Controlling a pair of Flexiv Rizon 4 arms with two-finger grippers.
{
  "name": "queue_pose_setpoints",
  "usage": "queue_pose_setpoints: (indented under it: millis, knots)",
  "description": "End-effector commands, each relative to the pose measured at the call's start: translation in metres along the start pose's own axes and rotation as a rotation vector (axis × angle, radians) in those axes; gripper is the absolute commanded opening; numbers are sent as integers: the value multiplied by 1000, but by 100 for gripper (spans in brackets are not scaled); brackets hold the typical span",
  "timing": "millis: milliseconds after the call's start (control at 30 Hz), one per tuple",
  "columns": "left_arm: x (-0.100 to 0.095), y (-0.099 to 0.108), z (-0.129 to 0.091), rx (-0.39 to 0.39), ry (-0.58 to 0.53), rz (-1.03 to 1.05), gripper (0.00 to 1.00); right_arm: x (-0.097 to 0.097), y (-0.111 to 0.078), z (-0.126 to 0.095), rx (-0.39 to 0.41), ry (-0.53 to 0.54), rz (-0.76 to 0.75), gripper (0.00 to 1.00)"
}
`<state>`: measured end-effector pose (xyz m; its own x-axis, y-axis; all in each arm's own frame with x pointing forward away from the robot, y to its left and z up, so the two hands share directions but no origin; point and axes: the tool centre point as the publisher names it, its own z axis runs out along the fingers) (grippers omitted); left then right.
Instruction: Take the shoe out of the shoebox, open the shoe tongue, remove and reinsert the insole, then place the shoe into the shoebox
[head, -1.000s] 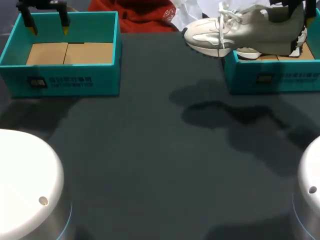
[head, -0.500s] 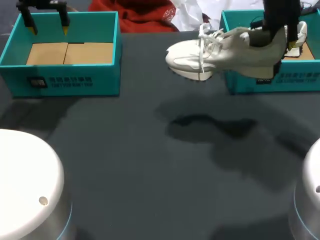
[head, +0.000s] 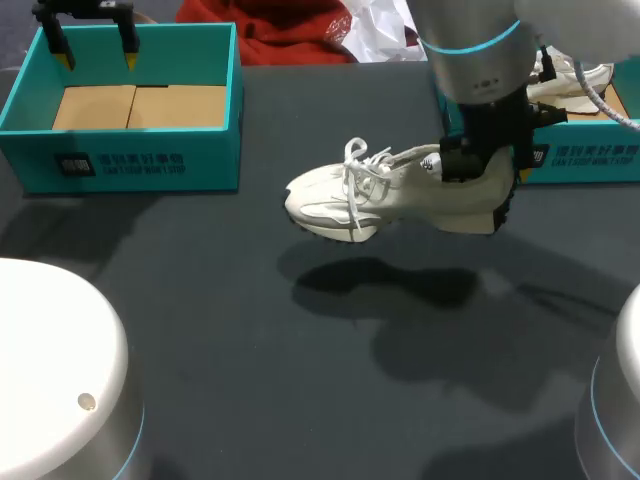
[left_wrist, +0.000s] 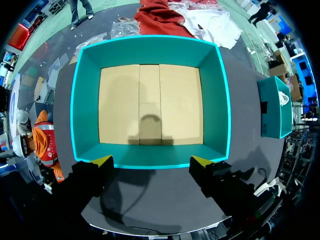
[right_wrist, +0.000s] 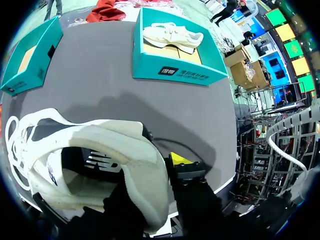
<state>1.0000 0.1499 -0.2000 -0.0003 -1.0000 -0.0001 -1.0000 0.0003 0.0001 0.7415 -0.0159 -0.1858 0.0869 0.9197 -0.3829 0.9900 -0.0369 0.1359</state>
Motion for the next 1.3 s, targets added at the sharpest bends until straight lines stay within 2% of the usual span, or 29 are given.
queue_pose_setpoints:
  millis: [33,300,367,500,767,1067,1300]
  knots:
    - [0,0,0,0,0,0,100,3,4,-2,10,-5,0,0]
    - [0,0,0,0,0,0,100,3,4,-2,10,-5,0,0]
    - [0,0,0,0,0,0,100,14,-7,1,6,-45,17,0]
    - [0,0,0,0,0,0,100,33,-28,13,9,-38,49,0]
    - [0,0,0,0,0,0,100,74,-56,40,10,-32,44,0]
    - [0,0,0,0,0,0,100,112,-59,70,4,14,-24,0]
    - [0,0,0,0,0,0,100,130,-60,84,-3,37,-58,0]
